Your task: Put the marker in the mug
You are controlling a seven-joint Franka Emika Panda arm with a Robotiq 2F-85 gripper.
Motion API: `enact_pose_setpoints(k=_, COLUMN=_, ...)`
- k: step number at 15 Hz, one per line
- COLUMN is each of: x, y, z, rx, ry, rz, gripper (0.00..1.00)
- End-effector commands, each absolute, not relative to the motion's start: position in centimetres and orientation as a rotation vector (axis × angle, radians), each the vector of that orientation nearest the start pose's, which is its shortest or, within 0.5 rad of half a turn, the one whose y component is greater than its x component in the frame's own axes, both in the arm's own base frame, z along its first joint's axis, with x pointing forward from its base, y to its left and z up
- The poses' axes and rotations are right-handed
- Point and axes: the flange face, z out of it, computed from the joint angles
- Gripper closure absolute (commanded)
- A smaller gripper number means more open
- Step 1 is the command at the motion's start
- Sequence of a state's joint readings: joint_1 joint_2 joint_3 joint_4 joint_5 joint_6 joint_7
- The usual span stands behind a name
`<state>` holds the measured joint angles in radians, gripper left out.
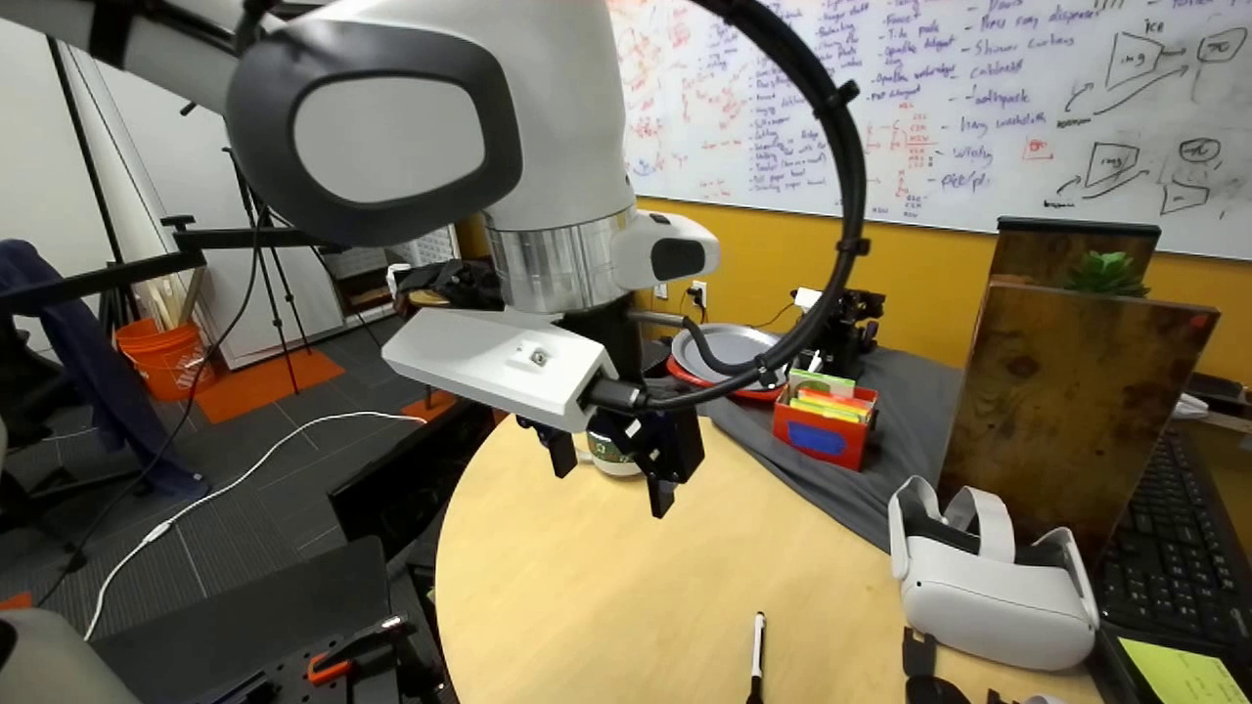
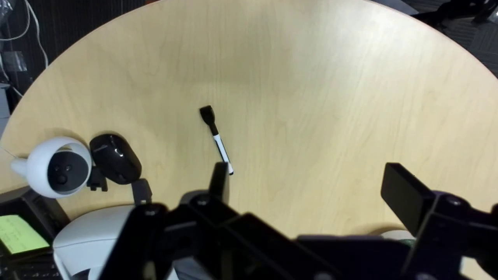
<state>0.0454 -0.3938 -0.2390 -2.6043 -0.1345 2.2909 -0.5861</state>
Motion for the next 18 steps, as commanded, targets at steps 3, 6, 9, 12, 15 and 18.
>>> enact_pose_setpoints(k=3, x=41.0, y=-9.0, z=40.4, rx=-3.064, ry=-0.743, rz=-0.202, gripper=0.0)
enact_pose_setpoints(k=6, x=41.2, y=-9.3, z=39.7, rx=-3.064, ry=-0.769, rz=-0.156, gripper=0.0)
enact_pose_setpoints(k=9, x=41.5, y=-9.8, z=38.4, rx=-3.064, ry=-0.819, rz=-0.071, gripper=0.0)
enact_pose_setpoints(k=12, x=42.0, y=-10.5, z=36.9, rx=-3.055, ry=-0.851, rz=-0.02, gripper=0.0)
enact_pose_setpoints(k=15, x=42.7, y=-11.2, z=35.3, rx=-3.028, ry=-0.906, rz=0.027, gripper=0.0)
enact_pose_setpoints(k=18, x=43.6, y=-11.7, z=33.7, rx=-3.0, ry=-0.965, rz=0.07, gripper=0.0)
